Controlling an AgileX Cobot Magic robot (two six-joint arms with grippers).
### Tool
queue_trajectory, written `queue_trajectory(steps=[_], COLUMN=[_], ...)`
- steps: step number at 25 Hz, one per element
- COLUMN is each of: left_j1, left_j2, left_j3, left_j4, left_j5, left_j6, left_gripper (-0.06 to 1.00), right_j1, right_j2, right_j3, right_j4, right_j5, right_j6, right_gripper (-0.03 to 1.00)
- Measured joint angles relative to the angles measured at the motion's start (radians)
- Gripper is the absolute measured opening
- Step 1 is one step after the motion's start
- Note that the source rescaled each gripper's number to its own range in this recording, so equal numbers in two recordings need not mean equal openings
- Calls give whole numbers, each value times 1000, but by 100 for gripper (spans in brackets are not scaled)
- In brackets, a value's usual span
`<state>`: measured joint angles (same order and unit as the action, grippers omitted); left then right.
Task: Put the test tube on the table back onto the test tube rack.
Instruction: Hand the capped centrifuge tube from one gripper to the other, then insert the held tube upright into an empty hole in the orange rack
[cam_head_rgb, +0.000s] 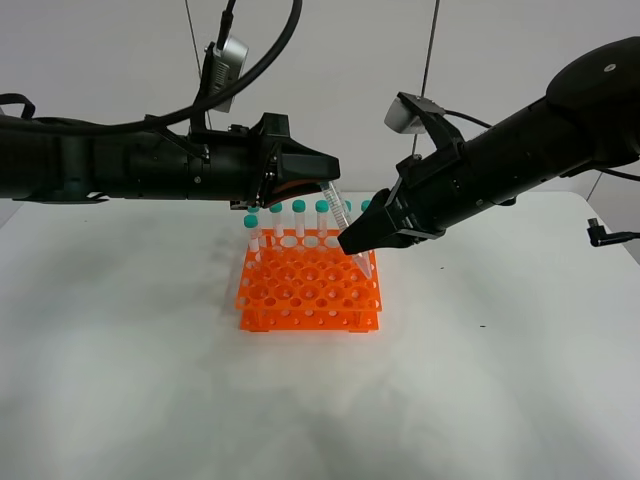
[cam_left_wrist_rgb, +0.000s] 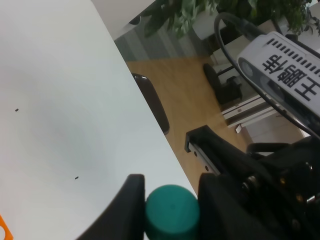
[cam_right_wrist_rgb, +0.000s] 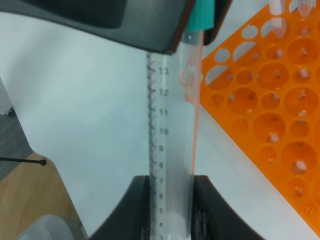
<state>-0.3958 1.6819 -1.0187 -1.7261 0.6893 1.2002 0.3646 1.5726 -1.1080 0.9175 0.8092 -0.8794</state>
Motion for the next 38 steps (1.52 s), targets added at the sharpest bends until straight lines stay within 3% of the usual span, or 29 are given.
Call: queue_trajectory(steps=[2, 3, 4, 6, 7, 10, 15, 19, 25, 28, 31, 38], left_j1=[0, 0, 0, 0, 0, 0, 0, 0, 0, 0, 0, 0], left_j2=[0, 0, 0, 0, 0, 0, 0, 0, 0, 0, 0, 0], left_j3=[0, 0, 0, 0, 0, 0, 0, 0, 0, 0, 0, 0], left_j4=[0, 0, 0, 0, 0, 0, 0, 0, 0, 0, 0, 0], left_j5=[0, 0, 1, 4, 4, 4, 4, 4, 4, 4, 4, 4], left_j6=[0, 1, 1, 1, 1, 0, 0, 0, 0, 0, 0, 0], left_gripper=[1, 1, 1, 1, 1, 1, 1, 1, 1, 1, 1, 1], right_j1=[0, 0, 0, 0, 0, 0, 0, 0, 0, -24, -104, -281], right_j2=[0, 0, 0, 0, 0, 0, -33, -70, -74, -71, -58, -47], right_j3=[0, 0, 0, 0, 0, 0, -25, -139, -290, -297, -297, -297], right_j4=[0, 0, 0, -1, -1, -1, -31, -163, -662, -849, -911, -927], right_j5=[0, -1, -2, -6, -13, -14, 37, 132, 272, 320, 341, 395], right_j6=[0, 1, 1, 1, 1, 1, 39, 204, 671, 810, 858, 861], right_gripper=[4, 10, 22, 63, 78, 95, 100, 100, 100, 100, 100, 100])
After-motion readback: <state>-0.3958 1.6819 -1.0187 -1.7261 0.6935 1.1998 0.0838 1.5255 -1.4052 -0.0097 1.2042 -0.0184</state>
